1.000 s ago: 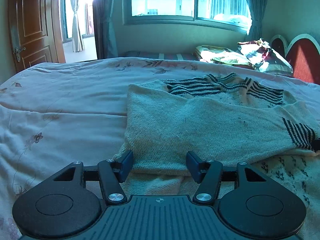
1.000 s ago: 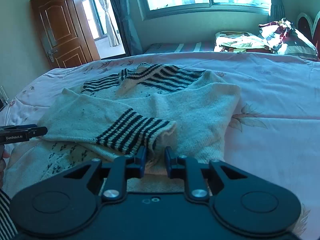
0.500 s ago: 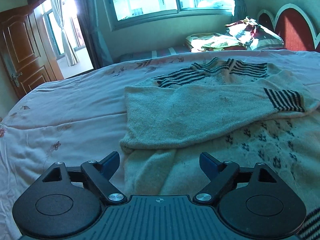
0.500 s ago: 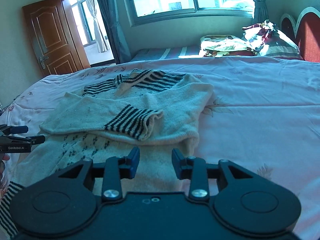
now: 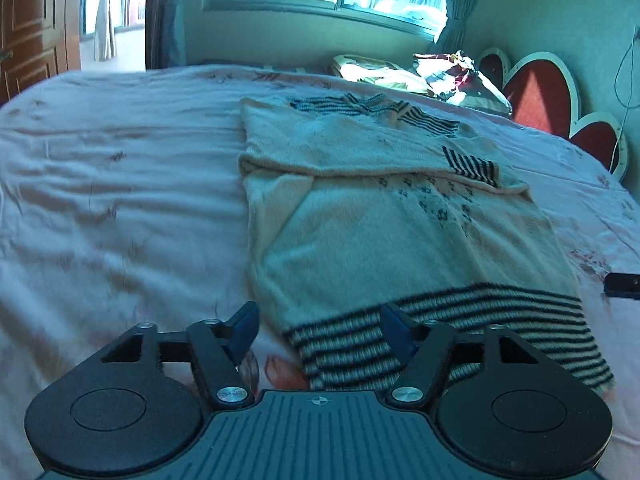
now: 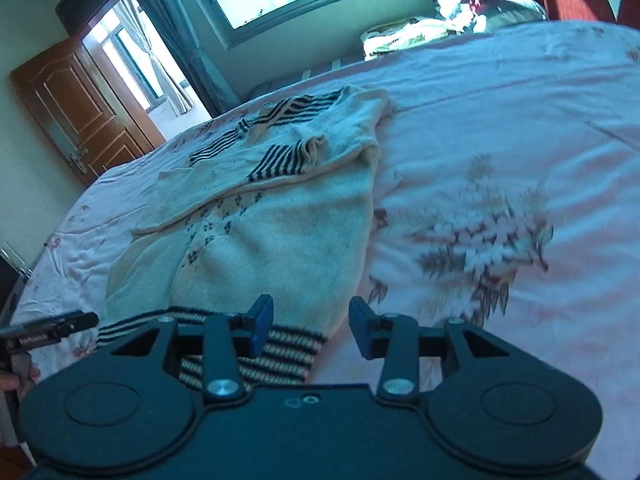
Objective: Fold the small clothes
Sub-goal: 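Grasp the striped hem with both grippers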
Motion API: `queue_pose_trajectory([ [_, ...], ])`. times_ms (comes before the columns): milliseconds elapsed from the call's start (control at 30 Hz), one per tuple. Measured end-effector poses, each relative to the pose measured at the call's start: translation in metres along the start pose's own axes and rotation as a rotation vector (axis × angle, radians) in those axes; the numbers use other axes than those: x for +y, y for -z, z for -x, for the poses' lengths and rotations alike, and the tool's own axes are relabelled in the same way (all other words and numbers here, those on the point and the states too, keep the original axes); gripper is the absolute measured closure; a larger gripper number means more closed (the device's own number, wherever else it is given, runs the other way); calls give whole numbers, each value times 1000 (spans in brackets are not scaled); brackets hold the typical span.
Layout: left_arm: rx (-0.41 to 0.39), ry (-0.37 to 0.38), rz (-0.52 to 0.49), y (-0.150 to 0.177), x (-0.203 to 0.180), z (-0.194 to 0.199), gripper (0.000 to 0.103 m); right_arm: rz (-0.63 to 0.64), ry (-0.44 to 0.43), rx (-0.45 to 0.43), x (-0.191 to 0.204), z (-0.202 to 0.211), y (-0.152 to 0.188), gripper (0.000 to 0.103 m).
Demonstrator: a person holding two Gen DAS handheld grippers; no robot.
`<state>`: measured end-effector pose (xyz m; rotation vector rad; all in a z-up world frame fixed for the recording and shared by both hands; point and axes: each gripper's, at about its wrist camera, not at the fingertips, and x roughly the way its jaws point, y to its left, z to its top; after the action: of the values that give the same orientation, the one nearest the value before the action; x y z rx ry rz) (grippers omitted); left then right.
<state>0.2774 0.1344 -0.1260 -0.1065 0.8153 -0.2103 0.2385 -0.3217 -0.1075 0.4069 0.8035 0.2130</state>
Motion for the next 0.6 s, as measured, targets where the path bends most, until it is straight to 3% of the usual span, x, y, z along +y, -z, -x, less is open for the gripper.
queue_pose_trajectory([
  [100,40,68,76,23,13,10,41,-112,-71,44,-11,6,22,63],
  [167,68,121,135,36,21,12,42,-147,-74,58,-14,8,35,63],
  [367,66,232,239,47,34,6,44,-257,-124,82,-23,4,54,63],
  [400,68,235,236,45,33,4,46,-276,-142,83,-25,2,54,63],
  [467,84,228,217,41,29,-3,66,-298,-180,95,-29,-7,52,64],
  [600,94,231,226,33,24,-11,67,-278,-216,114,-23,-24,40,65],
])
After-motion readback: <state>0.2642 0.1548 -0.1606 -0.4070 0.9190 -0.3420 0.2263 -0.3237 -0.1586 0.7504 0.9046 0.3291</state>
